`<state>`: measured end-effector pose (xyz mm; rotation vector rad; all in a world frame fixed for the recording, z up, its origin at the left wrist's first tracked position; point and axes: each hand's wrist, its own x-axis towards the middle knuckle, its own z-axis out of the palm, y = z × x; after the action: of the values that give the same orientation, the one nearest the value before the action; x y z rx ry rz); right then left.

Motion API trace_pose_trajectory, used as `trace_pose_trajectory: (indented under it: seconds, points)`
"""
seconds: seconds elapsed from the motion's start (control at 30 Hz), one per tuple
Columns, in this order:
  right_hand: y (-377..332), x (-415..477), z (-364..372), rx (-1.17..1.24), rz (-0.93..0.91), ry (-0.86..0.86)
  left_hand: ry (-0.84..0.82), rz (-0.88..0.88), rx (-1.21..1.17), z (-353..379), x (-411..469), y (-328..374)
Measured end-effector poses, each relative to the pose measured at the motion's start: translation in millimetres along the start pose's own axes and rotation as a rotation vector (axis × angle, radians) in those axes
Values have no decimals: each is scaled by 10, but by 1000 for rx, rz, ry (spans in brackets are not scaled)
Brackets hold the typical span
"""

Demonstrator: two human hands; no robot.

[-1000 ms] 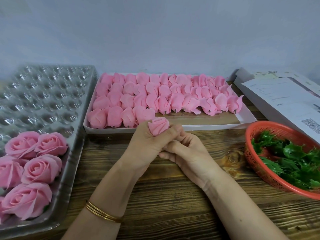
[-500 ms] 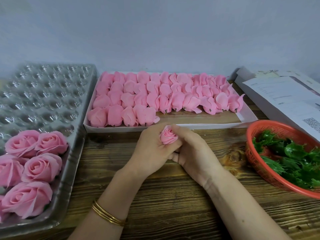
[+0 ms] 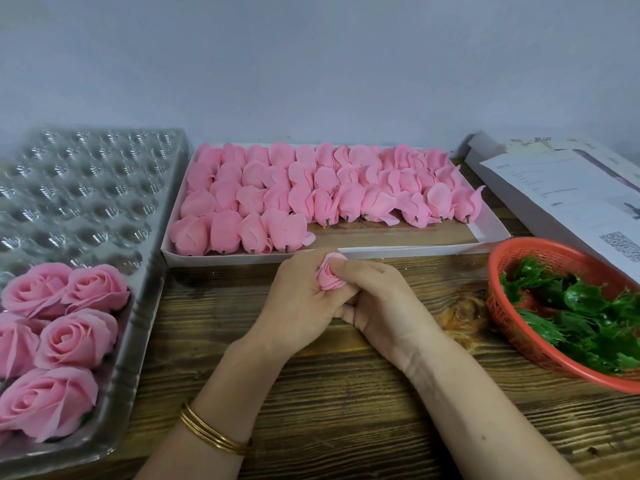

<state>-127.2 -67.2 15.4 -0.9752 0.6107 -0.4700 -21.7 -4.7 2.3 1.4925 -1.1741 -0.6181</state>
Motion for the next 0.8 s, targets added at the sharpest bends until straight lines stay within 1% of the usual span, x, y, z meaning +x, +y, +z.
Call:
trace_pose_trajectory:
  seconds: [0.43,0.6,0.8]
  points:
    - [10,-7,20,-72,-1,26,4,6,34,1,8,-32]
    - [-24,-5,-6,-213,-37,35,-37,-40,-82,-14,-2,12]
    - [-213,-57,-71,-299,-55,190,-4,25,20,-25,11,5]
